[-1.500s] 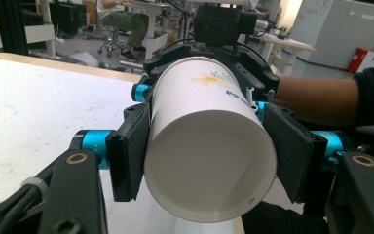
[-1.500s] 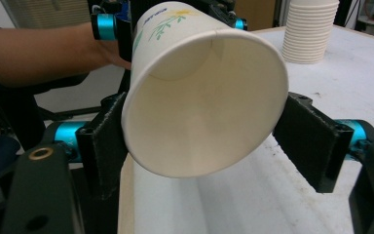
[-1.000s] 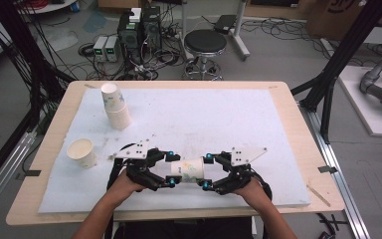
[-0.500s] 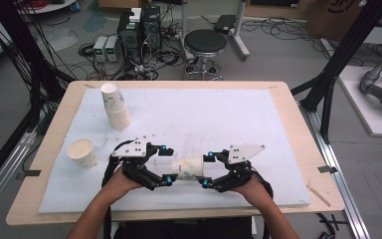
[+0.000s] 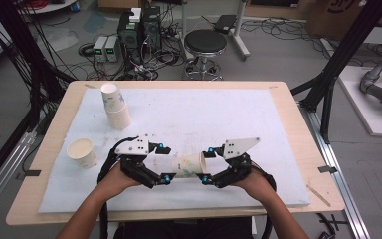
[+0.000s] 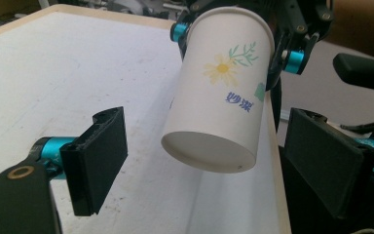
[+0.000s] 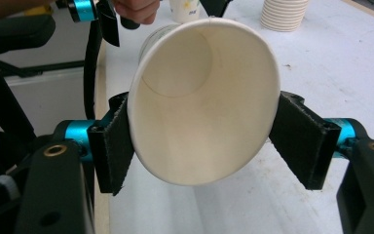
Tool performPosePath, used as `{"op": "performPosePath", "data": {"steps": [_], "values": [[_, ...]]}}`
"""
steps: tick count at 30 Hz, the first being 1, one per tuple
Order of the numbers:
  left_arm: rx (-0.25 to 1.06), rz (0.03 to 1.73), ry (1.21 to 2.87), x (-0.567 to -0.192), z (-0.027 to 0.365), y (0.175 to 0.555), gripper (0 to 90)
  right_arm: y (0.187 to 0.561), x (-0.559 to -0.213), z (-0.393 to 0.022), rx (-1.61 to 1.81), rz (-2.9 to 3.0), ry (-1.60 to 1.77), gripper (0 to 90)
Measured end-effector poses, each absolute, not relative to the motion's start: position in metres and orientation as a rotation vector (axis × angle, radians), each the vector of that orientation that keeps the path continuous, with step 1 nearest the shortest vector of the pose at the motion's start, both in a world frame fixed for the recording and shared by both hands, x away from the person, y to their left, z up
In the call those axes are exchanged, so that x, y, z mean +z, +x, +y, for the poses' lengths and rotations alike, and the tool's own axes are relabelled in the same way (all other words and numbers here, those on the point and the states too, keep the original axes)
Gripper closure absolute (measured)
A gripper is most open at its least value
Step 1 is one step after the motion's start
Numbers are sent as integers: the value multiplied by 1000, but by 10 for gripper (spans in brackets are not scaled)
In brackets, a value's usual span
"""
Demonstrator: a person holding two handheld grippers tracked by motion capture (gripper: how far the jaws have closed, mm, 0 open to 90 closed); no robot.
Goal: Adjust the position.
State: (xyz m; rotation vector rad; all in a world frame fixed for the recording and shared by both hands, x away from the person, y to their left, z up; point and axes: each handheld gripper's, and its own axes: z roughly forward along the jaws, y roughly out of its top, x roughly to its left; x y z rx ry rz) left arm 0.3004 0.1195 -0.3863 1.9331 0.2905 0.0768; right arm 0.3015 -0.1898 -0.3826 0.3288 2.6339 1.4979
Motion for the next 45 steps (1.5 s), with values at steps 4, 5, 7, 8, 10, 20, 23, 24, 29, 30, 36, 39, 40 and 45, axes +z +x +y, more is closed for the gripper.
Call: {"op": "performPosePath", "data": {"steps": [4, 5, 7, 8, 10, 20, 23, 24, 29, 30, 36, 39, 40, 45], "values": [[94, 264, 1998, -384, 115, 301, 171, 303, -377, -186, 1424, 2662, 288, 292], [94, 261, 2007, -384, 114, 302, 171, 304, -376, -184, 1411, 2670, 275, 292], [96, 251, 2025, -383, 112, 302, 174, 304, -373, -182, 1376, 2680, 262, 292], [96, 246, 2030, -383, 110, 302, 175, 304, -372, -180, 1359, 2686, 253, 292], [99, 242, 2047, -383, 109, 302, 176, 304, -369, -177, 1317, 2699, 229, 291], [105, 198, 2128, -383, 99, 303, 182, 305, -360, -163, 1163, 2741, 140, 291], [103, 196, 2134, -382, 97, 304, 182, 305, -357, -159, 1115, 2755, 122, 291], [102, 197, 2140, -382, 96, 304, 183, 306, -357, -158, 1093, 2759, 121, 291], [103, 181, 2180, -385, 93, 305, 187, 307, -353, -151, 1036, 2774, 93, 291], [101, 178, 2183, -386, 92, 305, 188, 307, -353, -150, 1021, 2776, 81, 291], [97, 173, 2202, -388, 90, 305, 194, 307, -354, -145, 972, 2793, 68, 291], [93, 173, 2207, -388, 89, 306, 195, 307, -354, -145, 962, 2798, 68, 291], [94, 174, 2209, -389, 88, 306, 196, 307, -354, -144, 960, 2800, 69, 291], [86, 162, 2227, -390, 83, 307, 202, 306, -352, -142, 936, 2795, 43, 290]]}}
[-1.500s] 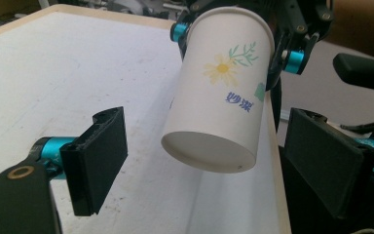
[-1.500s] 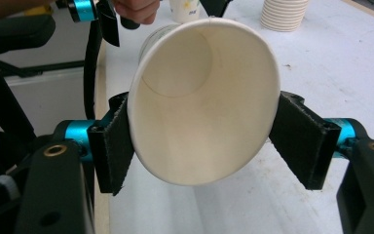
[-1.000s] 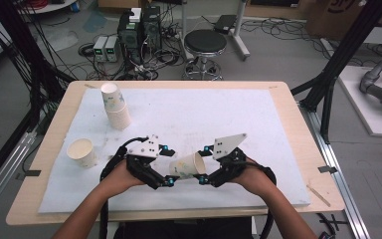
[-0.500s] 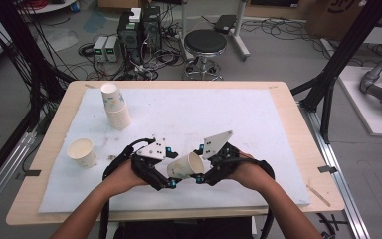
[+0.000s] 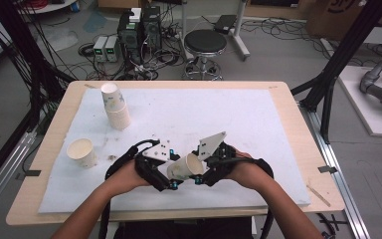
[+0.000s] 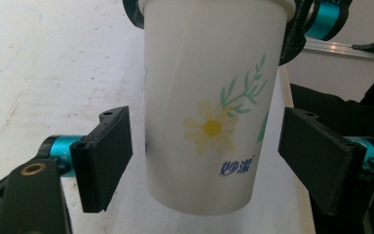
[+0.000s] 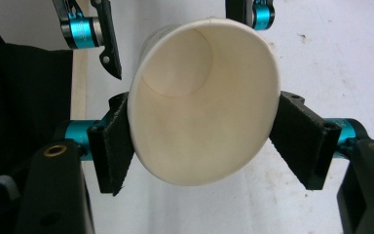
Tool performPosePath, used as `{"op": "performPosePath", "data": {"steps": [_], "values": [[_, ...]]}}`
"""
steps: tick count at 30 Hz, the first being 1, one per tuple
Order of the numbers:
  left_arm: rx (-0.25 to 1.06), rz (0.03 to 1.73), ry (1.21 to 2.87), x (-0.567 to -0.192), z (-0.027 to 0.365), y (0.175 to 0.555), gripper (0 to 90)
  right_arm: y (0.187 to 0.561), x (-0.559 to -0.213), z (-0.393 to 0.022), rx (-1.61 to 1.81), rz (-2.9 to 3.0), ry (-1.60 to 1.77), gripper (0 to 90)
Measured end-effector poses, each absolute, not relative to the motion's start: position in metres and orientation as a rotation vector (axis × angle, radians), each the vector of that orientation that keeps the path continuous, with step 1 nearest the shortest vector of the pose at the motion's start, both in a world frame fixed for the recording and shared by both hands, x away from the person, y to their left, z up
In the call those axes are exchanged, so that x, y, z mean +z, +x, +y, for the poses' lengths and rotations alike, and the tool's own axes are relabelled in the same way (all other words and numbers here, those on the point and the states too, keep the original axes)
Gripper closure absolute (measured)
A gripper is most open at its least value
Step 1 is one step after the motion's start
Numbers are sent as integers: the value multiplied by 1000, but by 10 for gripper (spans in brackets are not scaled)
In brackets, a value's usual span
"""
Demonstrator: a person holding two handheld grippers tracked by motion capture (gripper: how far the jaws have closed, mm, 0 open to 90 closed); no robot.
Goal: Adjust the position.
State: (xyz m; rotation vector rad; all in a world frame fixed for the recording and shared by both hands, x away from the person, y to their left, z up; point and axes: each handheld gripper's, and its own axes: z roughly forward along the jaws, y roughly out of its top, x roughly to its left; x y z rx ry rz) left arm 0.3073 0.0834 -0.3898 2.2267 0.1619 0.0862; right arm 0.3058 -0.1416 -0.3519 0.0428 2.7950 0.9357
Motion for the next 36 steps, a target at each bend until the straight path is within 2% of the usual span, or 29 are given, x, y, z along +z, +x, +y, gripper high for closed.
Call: {"op": "performPosePath", "data": {"steps": [19, 29, 36], "values": [[57, 141, 2267, -392, 69, 312, 331, 304, -355, -135, 838, 2813, -6, 289], [39, 154, 2259, -395, 68, 312, 332, 305, -356, -135, 836, 2829, -3, 276], [13, 194, 2202, -399, 71, 314, 315, 309, -354, -143, 996, 2808, 80, 248]]}}
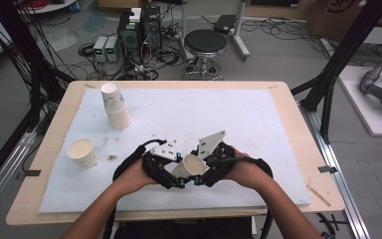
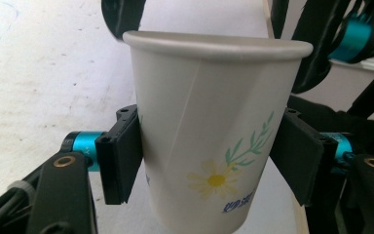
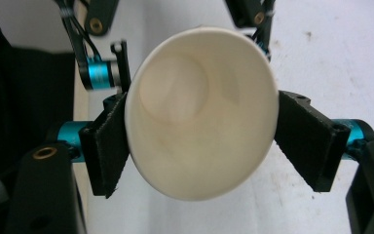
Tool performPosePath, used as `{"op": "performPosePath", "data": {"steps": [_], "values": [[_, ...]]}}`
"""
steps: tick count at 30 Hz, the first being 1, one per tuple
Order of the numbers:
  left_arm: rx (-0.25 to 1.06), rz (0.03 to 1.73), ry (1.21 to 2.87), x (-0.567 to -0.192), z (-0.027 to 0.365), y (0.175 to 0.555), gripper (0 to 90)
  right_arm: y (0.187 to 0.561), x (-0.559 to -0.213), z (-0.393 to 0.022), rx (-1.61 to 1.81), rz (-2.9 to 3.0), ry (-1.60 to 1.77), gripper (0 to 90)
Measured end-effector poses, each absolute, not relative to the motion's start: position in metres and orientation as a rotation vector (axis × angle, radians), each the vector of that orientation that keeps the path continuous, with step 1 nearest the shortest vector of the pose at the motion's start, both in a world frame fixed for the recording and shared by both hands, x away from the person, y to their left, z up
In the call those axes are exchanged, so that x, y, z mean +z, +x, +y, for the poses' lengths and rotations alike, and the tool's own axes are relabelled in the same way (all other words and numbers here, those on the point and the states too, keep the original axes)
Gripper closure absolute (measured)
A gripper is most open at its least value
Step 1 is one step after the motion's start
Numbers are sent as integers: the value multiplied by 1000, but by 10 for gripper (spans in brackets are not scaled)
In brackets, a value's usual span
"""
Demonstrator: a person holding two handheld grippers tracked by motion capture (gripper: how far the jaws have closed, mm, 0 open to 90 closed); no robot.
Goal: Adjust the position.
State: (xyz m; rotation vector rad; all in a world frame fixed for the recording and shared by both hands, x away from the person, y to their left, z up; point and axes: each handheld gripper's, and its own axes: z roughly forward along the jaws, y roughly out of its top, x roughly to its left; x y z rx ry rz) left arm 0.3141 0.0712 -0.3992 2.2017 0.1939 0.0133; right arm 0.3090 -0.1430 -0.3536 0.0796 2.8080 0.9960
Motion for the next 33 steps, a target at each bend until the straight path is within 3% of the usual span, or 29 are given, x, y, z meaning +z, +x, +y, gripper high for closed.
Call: {"op": "performPosePath", "data": {"steps": [13, 23, 33], "values": [[52, 349, 2118, -413, 85, 316, 311, 309, -357, -190, 1368, 2625, 337, 249], [128, 497, 1929, -427, 109, 318, 307, 306, -384, -232, 1398, 2437, 614, 251], [210, 530, 1822, -428, 124, 318, 305, 302, -407, -253, 1413, 2334, 752, 251]]}}
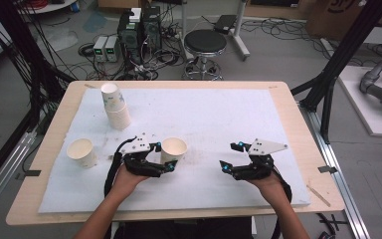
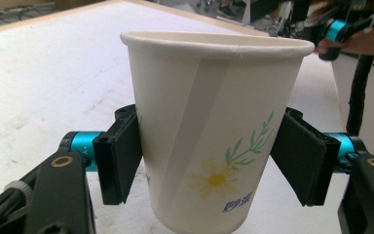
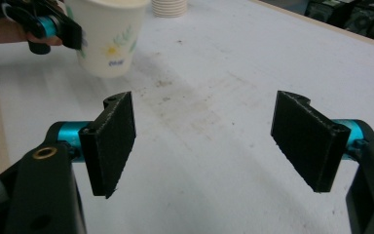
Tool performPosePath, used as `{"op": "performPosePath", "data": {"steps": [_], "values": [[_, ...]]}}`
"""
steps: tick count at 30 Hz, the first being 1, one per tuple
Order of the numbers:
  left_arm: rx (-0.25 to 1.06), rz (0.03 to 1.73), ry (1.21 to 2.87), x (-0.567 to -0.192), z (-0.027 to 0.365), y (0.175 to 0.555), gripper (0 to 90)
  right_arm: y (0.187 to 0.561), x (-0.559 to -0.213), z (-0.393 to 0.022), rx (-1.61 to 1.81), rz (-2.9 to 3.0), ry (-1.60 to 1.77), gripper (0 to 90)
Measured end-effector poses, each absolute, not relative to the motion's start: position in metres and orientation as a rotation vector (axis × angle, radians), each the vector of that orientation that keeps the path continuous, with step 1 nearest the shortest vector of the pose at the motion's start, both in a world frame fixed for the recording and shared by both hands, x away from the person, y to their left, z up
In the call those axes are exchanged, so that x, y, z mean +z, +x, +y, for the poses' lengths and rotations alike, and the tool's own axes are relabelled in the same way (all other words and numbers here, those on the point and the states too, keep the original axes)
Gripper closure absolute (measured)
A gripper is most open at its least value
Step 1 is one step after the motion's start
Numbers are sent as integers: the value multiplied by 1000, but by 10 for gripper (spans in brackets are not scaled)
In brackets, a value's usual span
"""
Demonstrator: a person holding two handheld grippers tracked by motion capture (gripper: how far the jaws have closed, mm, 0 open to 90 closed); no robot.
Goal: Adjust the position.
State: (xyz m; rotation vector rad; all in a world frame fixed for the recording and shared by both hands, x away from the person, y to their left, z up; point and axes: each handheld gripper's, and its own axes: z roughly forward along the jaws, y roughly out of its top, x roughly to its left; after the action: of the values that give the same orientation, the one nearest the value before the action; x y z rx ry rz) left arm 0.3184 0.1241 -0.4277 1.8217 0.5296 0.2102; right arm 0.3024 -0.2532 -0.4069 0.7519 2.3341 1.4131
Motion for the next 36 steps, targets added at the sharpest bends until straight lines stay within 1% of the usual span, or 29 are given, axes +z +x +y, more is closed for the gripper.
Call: {"op": "performPosePath", "data": {"steps": [8, 16, 36], "values": [[277, 534, 1761, -427, 132, 315, 306, 298, -420, -264, 1390, 2286, 817, 251], [355, 554, 1641, -424, 146, 314, 306, 296, -419, -271, 1394, 2232, 840, 251], [380, 578, 1645, -429, 150, 313, 304, 300, -422, -269, 1403, 2217, 855, 254]]}}
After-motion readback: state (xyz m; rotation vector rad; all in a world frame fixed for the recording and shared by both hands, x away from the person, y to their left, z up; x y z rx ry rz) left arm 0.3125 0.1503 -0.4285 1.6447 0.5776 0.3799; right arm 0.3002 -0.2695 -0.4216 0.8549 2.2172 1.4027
